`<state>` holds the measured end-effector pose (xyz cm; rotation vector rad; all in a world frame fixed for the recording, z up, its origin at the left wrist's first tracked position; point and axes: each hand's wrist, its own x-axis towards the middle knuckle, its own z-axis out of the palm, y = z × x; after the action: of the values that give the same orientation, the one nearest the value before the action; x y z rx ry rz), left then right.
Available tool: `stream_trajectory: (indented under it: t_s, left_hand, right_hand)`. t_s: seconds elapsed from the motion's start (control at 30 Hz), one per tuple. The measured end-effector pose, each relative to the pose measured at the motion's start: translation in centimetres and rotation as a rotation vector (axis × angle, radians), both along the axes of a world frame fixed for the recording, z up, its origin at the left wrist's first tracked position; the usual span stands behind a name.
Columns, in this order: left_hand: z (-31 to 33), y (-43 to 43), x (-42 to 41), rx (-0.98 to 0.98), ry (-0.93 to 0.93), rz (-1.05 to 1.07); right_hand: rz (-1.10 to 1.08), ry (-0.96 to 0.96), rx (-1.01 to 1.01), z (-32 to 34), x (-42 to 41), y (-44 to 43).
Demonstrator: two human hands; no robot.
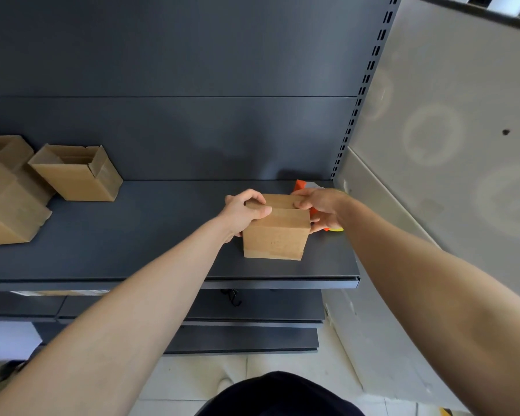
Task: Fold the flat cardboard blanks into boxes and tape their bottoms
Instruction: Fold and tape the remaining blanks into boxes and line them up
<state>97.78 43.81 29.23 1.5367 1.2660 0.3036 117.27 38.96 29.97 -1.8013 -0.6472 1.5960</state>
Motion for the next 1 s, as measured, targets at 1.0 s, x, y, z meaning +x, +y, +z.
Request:
stream_trajectory:
  t_s: [1.0]
  left_hand:
    - [0.3, 1.0, 2.5, 0.087, 0.01, 0.049]
  right_hand:
    - [-0.125, -0.453, 0.198, 1.6, 6.6, -1.6]
